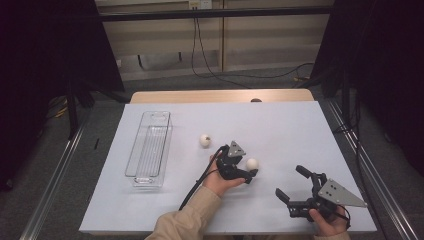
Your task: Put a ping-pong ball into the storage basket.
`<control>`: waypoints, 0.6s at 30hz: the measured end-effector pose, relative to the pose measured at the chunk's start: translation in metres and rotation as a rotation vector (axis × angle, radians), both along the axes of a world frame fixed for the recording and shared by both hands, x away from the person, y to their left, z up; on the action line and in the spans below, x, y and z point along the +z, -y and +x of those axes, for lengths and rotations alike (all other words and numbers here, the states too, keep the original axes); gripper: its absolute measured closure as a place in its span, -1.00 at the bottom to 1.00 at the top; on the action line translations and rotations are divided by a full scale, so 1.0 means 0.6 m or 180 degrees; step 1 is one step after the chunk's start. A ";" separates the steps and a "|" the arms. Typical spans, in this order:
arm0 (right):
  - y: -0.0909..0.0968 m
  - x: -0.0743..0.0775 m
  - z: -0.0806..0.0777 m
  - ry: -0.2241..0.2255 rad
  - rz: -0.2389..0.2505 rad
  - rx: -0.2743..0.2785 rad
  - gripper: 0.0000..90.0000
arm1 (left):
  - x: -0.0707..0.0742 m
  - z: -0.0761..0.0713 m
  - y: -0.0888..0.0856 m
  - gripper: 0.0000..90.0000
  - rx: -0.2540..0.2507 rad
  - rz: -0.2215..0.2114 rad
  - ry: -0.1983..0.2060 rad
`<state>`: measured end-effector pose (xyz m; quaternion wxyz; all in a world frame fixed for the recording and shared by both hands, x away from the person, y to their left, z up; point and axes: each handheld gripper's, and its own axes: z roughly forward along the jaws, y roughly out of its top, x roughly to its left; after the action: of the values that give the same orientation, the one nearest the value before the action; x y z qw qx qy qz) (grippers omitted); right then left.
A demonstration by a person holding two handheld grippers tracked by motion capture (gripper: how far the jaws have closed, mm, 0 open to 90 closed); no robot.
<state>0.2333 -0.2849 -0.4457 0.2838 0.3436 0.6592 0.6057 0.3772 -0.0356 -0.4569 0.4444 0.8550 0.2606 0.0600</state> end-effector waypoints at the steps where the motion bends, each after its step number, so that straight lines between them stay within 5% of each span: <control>1: 0.000 0.000 0.000 0.0000 0.0000 0.0000 -0.99 | -0.001 0.000 0.001 -0.59 -0.0002 0.0001 -0.0006; 18: 0.001 0.000 0.000 -0.0002 0.0001 0.0002 -0.99 | 0.000 0.003 0.014 -0.54 -0.0035 0.0085 -0.0043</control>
<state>0.2334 -0.2855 -0.4457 0.2834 0.3437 0.6593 0.6058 0.3788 -0.0437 -0.4567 0.4315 0.8627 0.2581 0.0552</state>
